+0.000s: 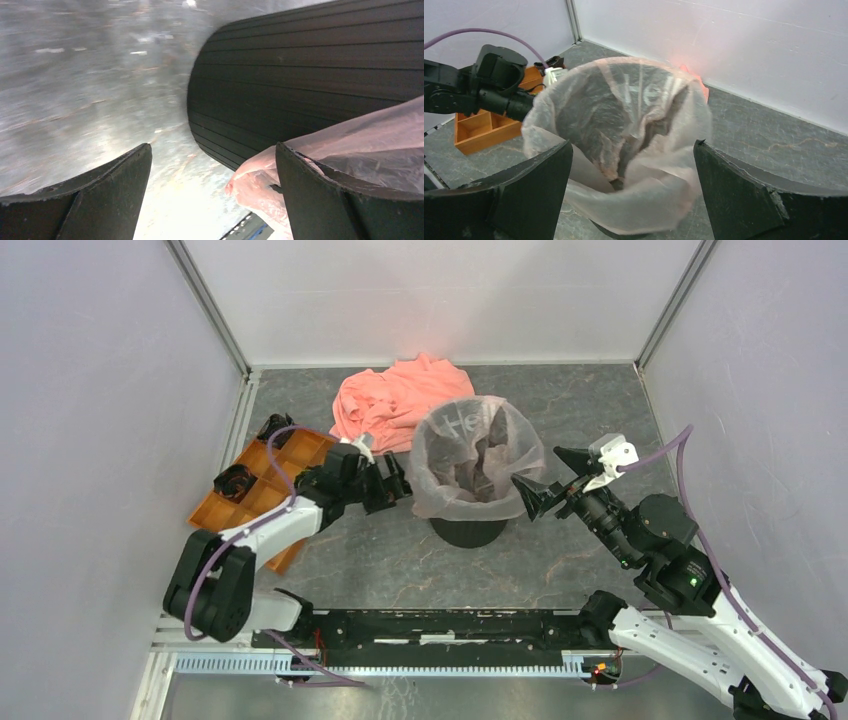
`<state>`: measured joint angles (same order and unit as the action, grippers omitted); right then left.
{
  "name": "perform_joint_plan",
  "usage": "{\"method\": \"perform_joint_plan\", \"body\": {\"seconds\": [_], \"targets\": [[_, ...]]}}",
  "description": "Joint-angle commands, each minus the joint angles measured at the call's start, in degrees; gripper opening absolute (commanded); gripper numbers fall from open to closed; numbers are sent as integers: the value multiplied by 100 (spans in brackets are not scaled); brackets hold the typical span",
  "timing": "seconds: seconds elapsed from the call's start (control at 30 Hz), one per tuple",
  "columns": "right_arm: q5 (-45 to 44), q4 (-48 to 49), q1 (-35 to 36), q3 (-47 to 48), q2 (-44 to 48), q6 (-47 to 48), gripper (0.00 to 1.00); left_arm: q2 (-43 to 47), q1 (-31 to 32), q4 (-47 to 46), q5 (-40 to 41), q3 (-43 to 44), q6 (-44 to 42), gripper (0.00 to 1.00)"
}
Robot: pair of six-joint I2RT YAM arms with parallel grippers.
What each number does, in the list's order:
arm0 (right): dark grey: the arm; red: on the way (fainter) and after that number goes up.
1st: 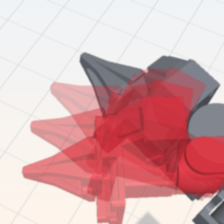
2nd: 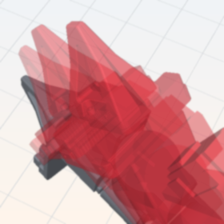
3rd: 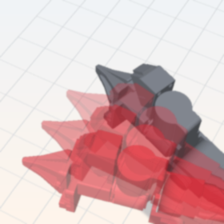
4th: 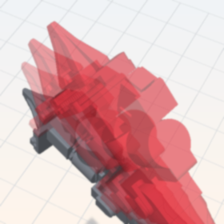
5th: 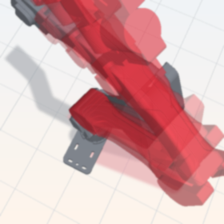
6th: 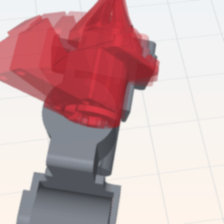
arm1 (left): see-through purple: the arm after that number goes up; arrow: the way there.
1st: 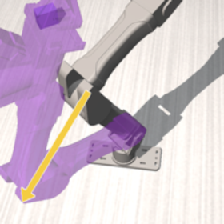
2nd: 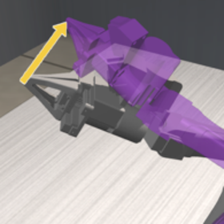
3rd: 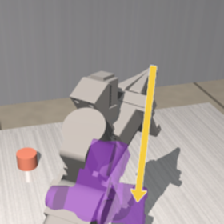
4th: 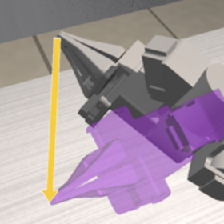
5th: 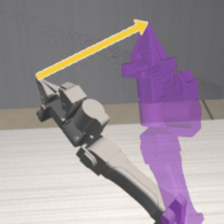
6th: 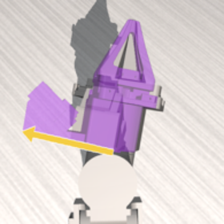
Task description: Put the trash bags into the trash bin
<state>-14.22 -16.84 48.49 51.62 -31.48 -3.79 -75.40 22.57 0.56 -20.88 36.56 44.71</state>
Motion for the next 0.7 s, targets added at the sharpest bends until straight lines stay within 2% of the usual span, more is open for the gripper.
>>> {"method": "perform_joint_plan", "body": {"seconds": [0.0,0.4,0.67], "targets": [[-70,83,3,51,36,-47,98,-579,727,-1053,-117,613,616,98],[-349,-320,3,171,443,-165,98,-3265,2220,-2677,-100,2939,2006,96],[-675,-725,8,232,814,-238,98,-5079,2823,-3003,149,5030,2663,90]]}}
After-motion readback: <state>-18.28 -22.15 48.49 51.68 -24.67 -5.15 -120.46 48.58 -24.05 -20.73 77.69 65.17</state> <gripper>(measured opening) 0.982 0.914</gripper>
